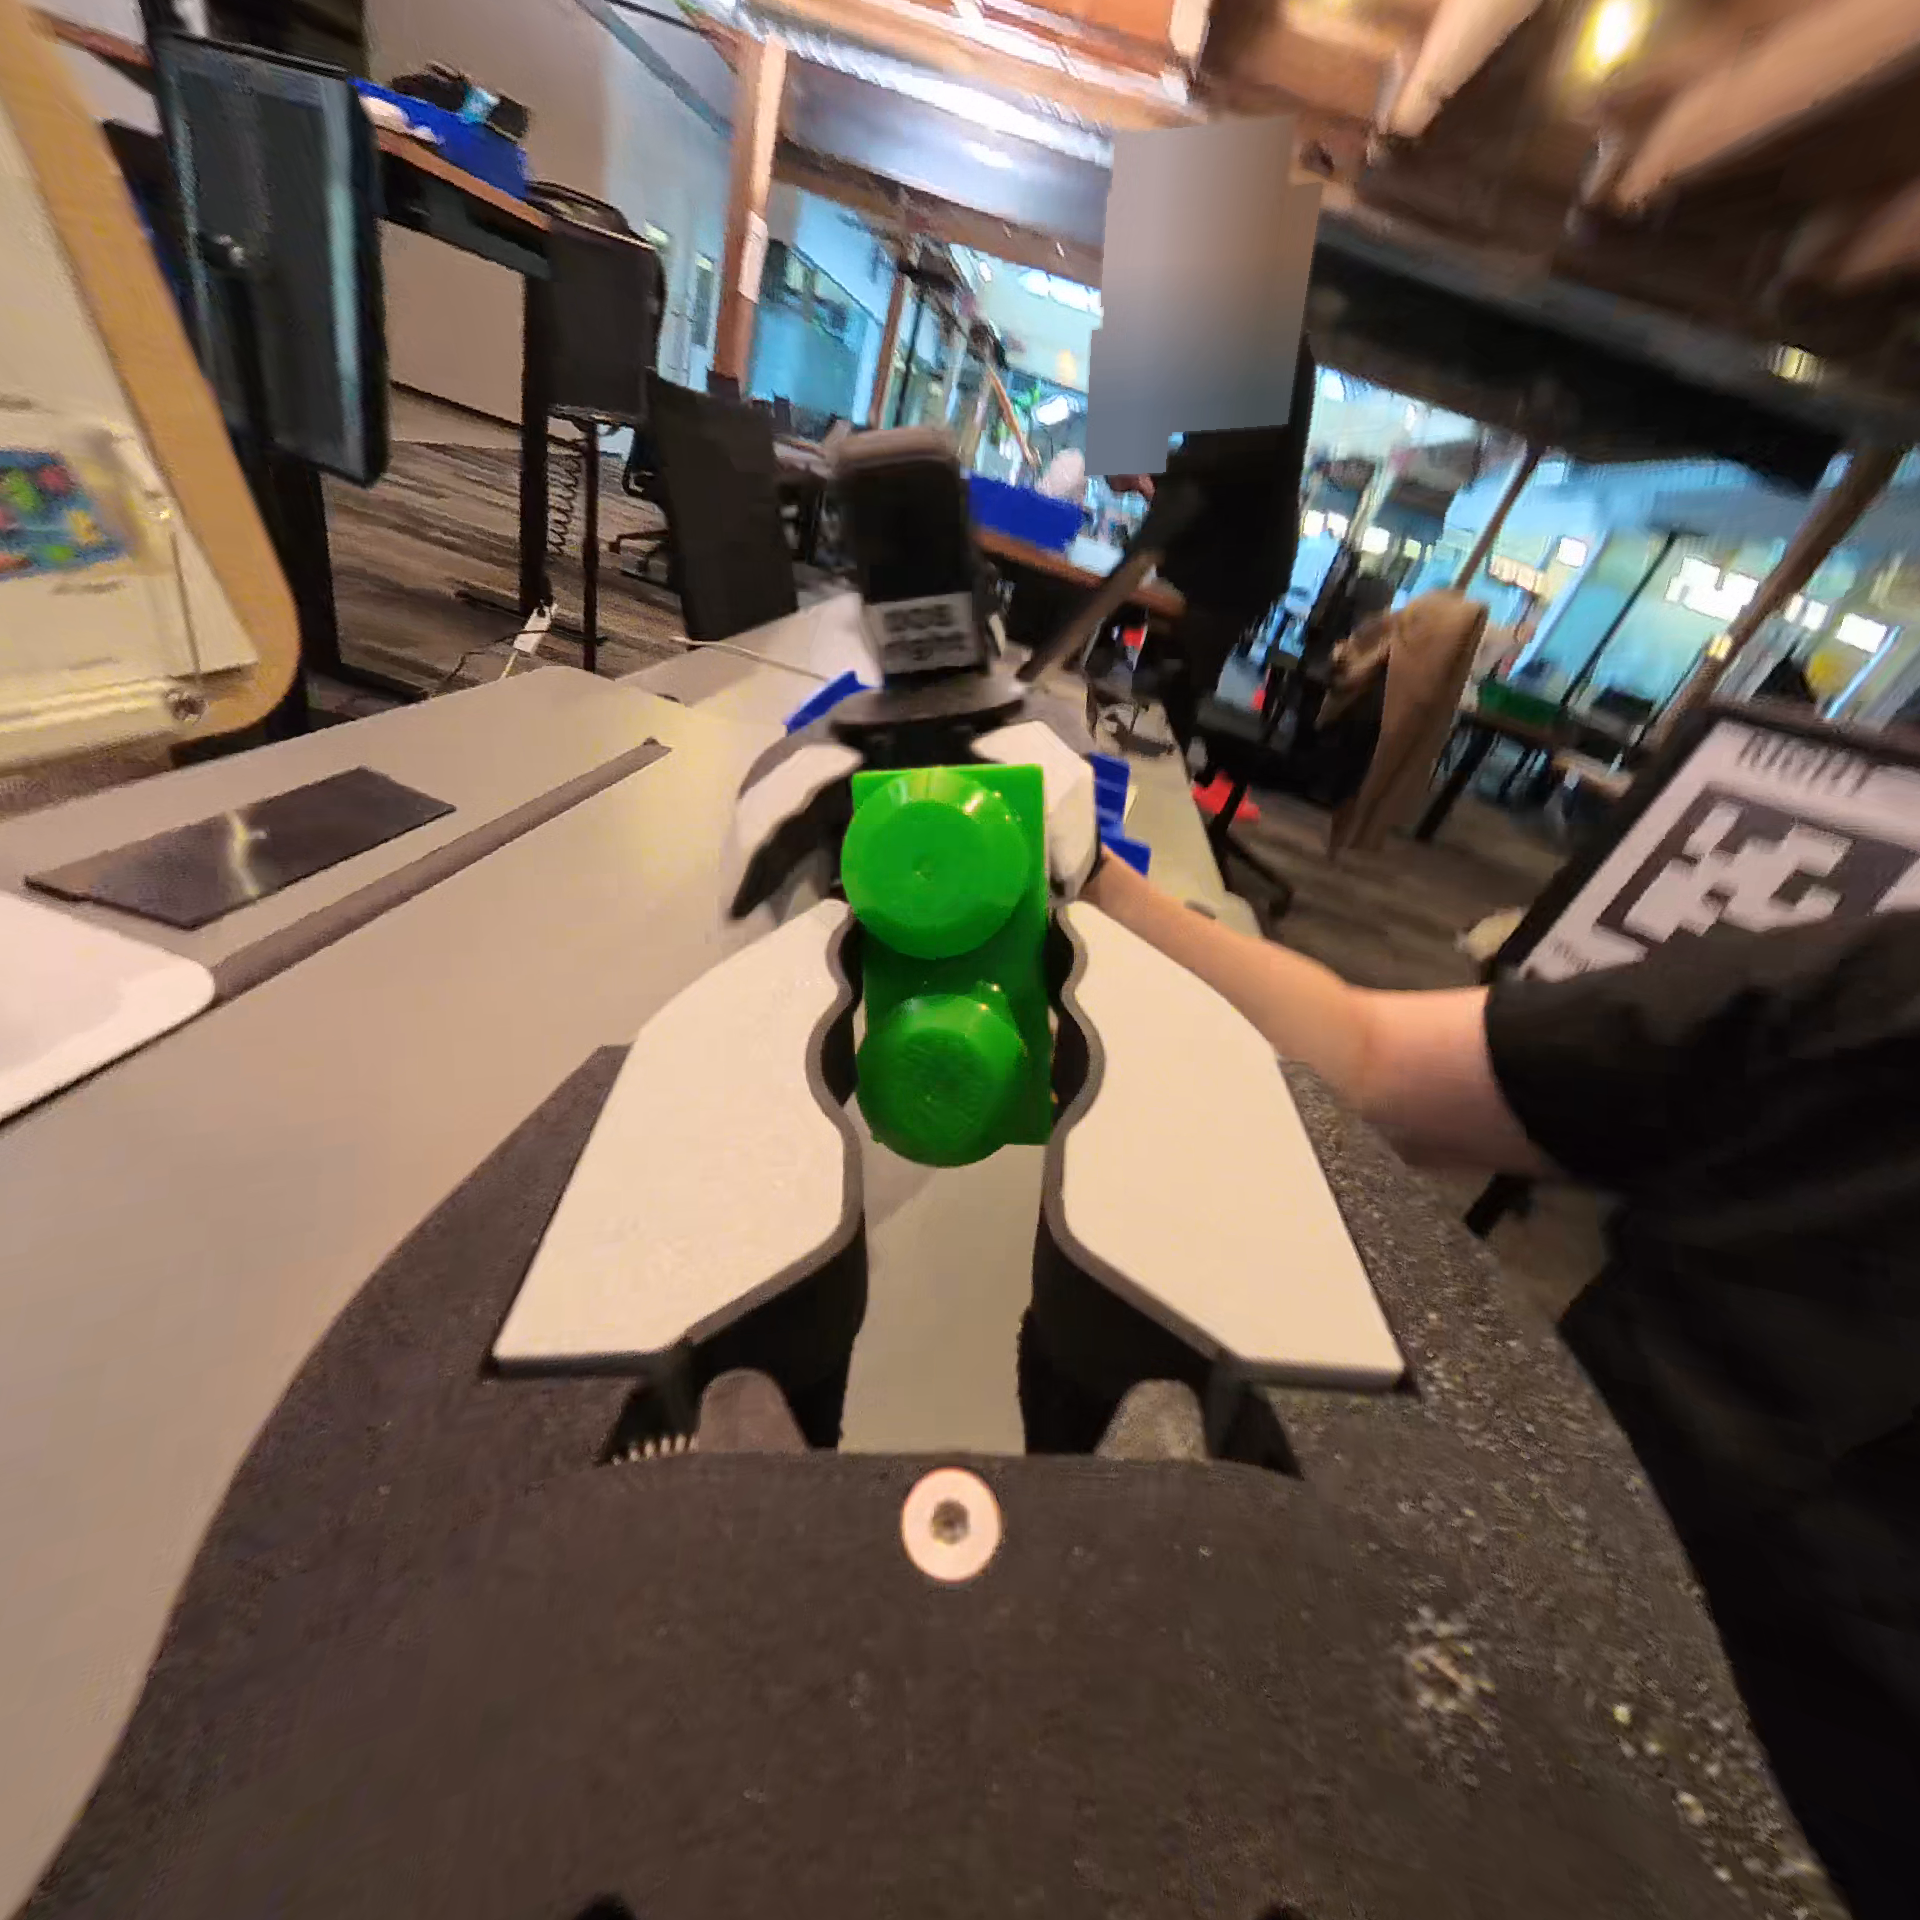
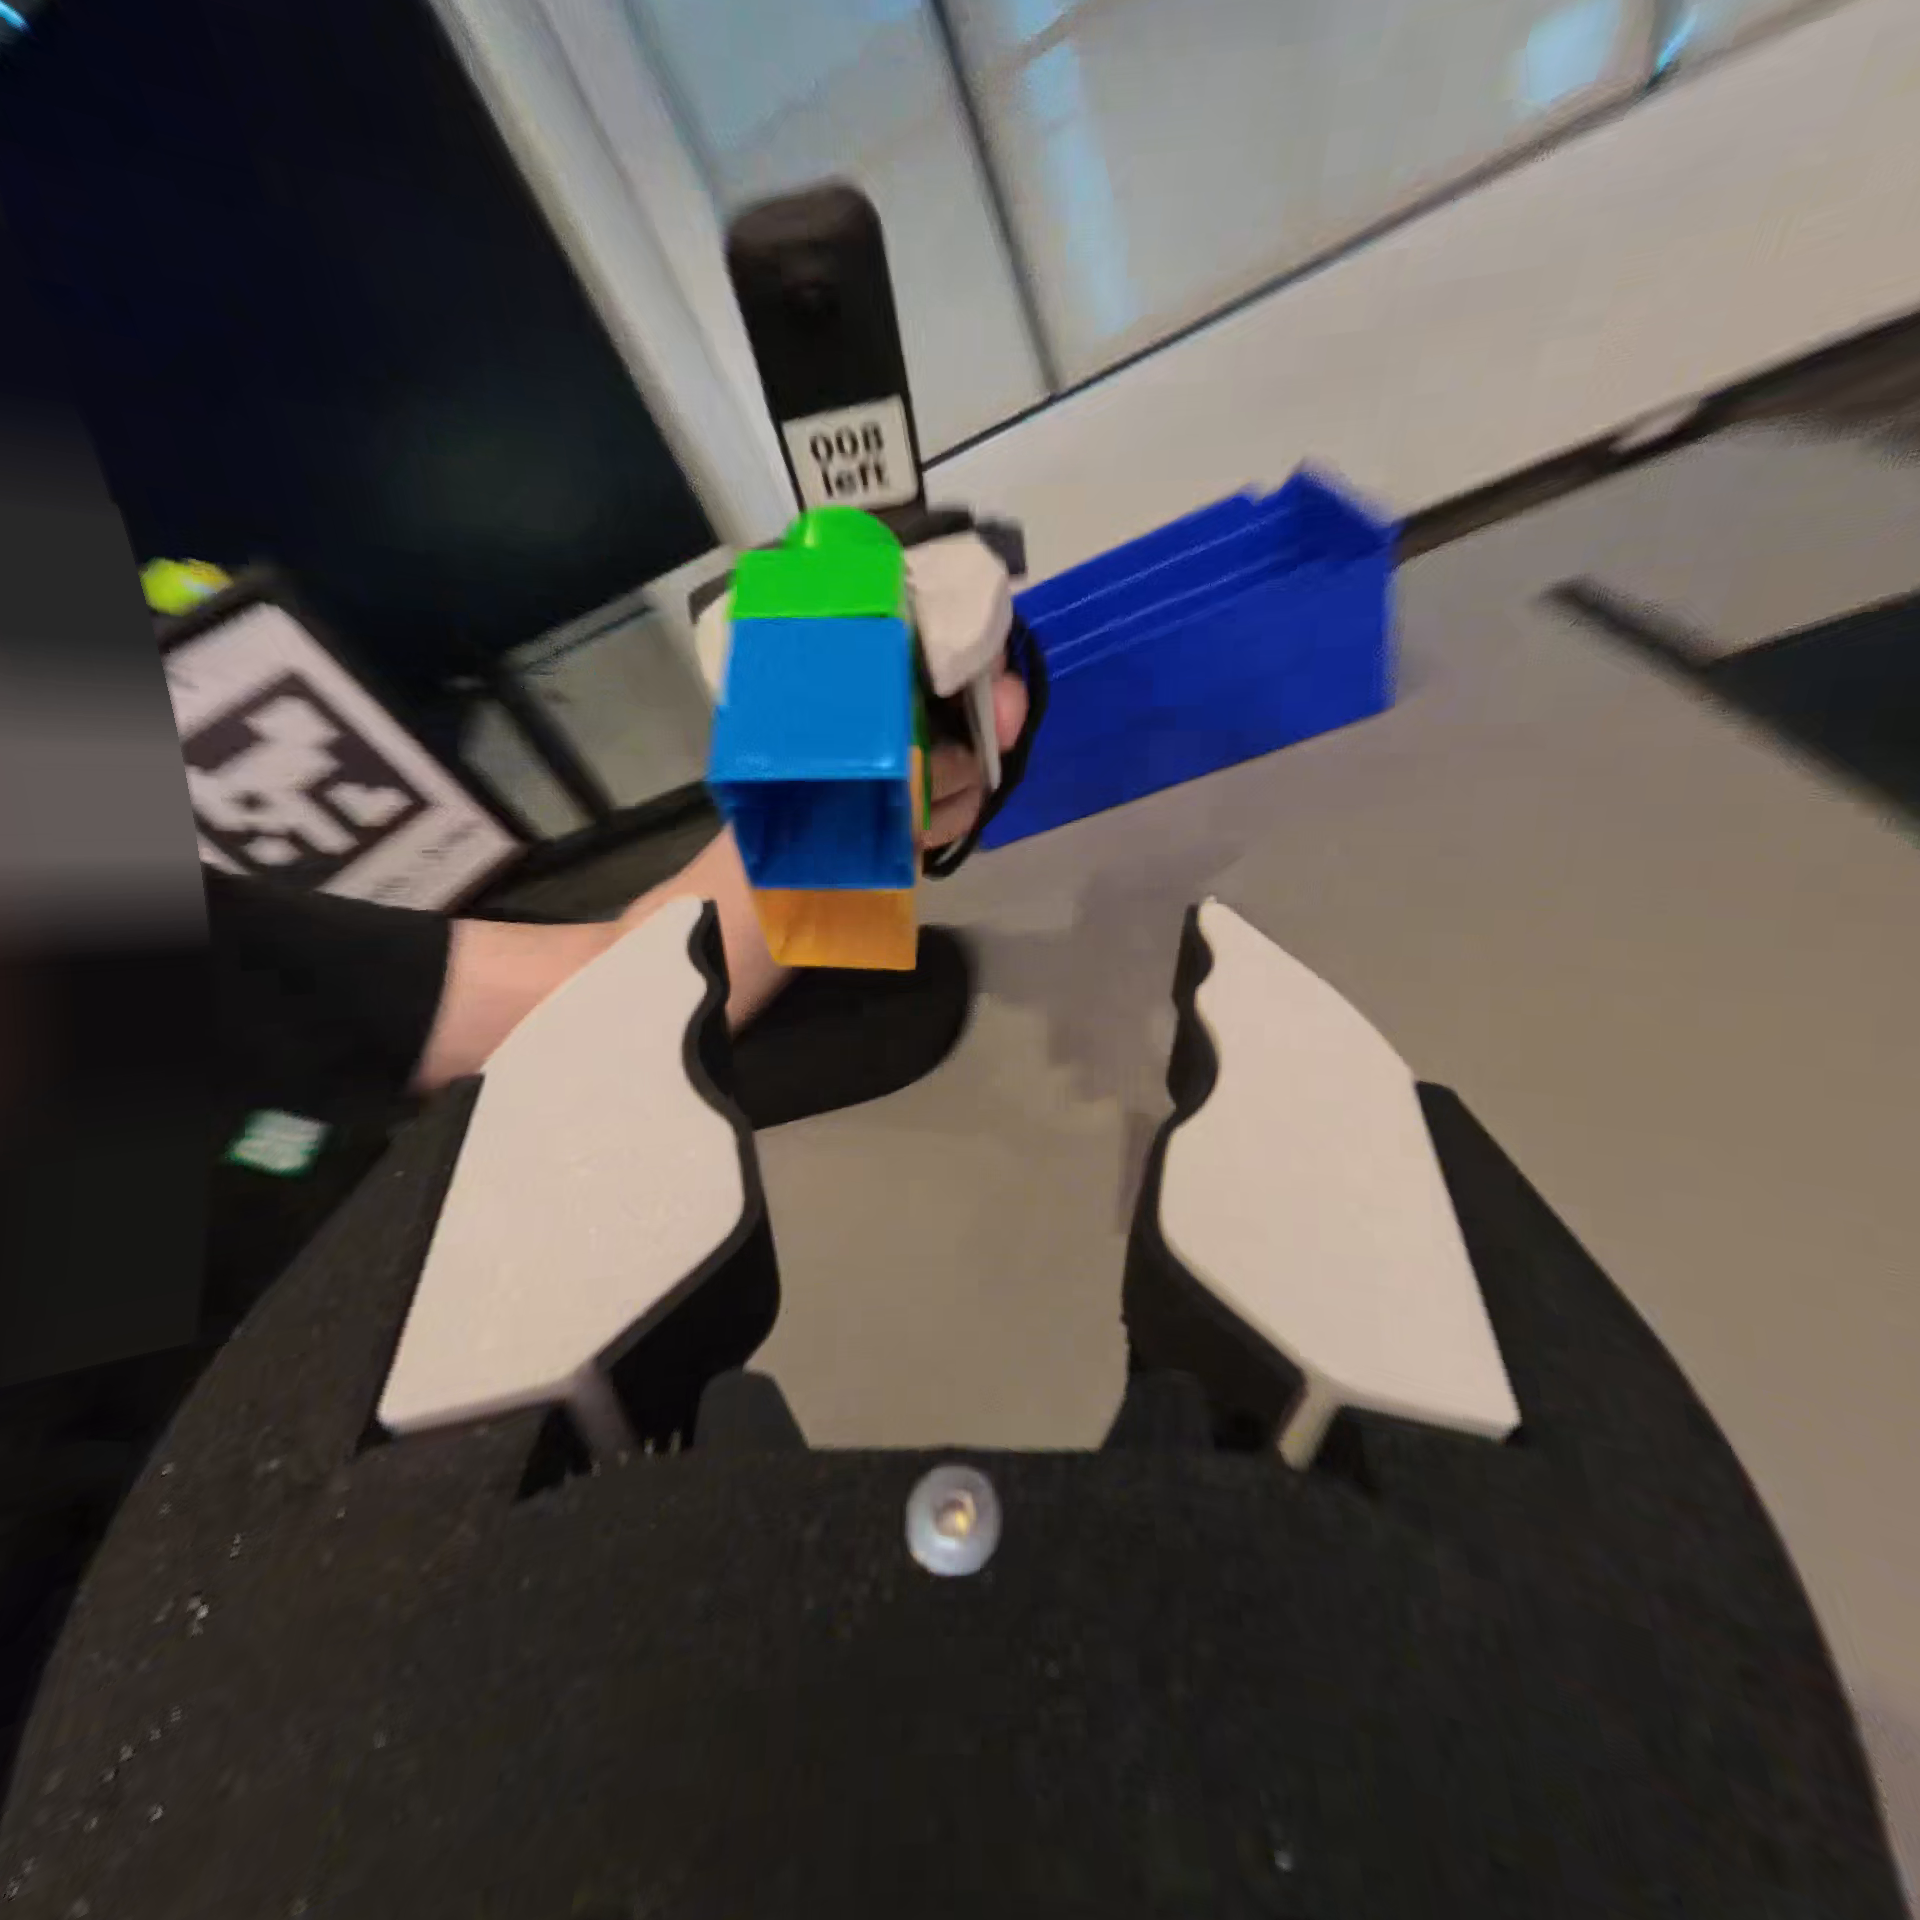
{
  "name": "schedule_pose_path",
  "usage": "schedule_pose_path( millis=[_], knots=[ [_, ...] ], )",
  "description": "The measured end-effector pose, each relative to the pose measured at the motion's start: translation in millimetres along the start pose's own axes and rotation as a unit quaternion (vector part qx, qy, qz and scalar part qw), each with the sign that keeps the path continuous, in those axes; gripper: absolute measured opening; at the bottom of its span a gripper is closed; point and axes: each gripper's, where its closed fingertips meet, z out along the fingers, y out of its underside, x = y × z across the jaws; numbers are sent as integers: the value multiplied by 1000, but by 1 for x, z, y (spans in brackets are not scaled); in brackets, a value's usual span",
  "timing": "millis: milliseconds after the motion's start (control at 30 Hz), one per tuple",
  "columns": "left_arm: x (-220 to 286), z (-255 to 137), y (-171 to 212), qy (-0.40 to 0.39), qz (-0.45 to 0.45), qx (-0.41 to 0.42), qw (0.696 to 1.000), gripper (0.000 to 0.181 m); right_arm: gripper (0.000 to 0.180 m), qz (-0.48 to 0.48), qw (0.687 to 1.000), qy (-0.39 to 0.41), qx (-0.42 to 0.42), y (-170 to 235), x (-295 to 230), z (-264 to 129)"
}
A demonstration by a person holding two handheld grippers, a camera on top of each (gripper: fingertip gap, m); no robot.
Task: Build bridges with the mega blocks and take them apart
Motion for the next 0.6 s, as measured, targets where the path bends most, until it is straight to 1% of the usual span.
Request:
schedule_pose_path(
  millis=[33, 100, 233, 267, 367, 400, 433, 533, 600],
  knots=[
    [-4, -1, -1, 1, -22, 10, 1000, 33, 77, -32, 999, 17, 17, -9, -2, -6],
    [-11, -1, 1, -3, -48, 15, 999, 33, 71, -57, 997, 32, 27, -17, -8, -10],
    [-12, 6, 6, -4, -58, 15, 998, 33, 69, -61, 997, 54, 1, -7, -7, 2],
    [-10, 7, 6, 2, -56, 14, 998, 33, 69, -54, 997, 47, -1, -5, -8, 6],
    [-7, 11, 8, 6, -54, 11, 998, 34, 60, -14, 1000, -2, 13, -3, -14, 13],
    [-6, 12, 9, 7, -54, 9, 998, 34, 54, -9, 1000, -14, 17, -3, -16, 14],
    [-6, 13, 11, 7, -55, 4, 998, 34, 40, -10, 999, -25, 19, -3, -18, 15],
    [-7, 15, 13, 8, -58, 3, 998, 33, 37, -6, 999, -26, 40, -7, -18, 13],
    [-7, 16, 14, 5, -58, -3, 998, 33, 36, 1, 999, -25, 36, -6, -17, 13]
  ],
)
